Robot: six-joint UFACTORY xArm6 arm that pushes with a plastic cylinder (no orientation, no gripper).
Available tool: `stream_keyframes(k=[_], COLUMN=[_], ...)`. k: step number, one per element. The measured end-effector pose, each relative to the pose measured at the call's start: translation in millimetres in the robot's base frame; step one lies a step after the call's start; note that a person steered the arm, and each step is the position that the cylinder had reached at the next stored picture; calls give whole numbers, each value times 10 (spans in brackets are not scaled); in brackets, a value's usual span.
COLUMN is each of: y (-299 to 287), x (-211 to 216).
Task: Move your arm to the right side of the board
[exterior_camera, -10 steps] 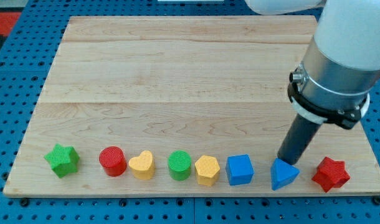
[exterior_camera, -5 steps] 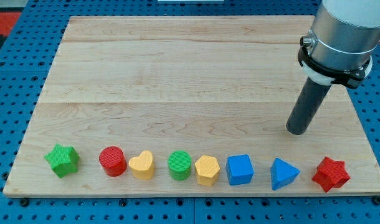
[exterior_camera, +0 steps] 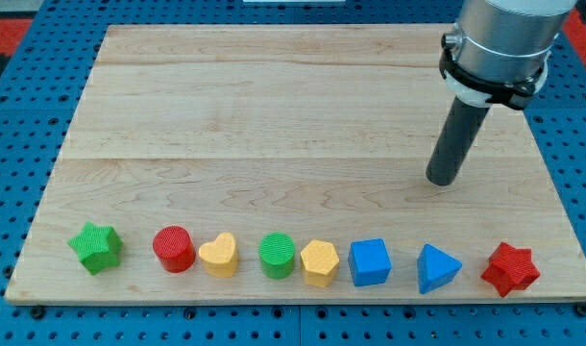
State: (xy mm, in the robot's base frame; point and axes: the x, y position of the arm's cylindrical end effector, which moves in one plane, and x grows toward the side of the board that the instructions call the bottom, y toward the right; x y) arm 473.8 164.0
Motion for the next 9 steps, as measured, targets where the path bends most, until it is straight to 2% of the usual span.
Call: stream_keyframes(k=[4, 8, 9], y=[0, 463, 858], x=[-38, -60, -87])
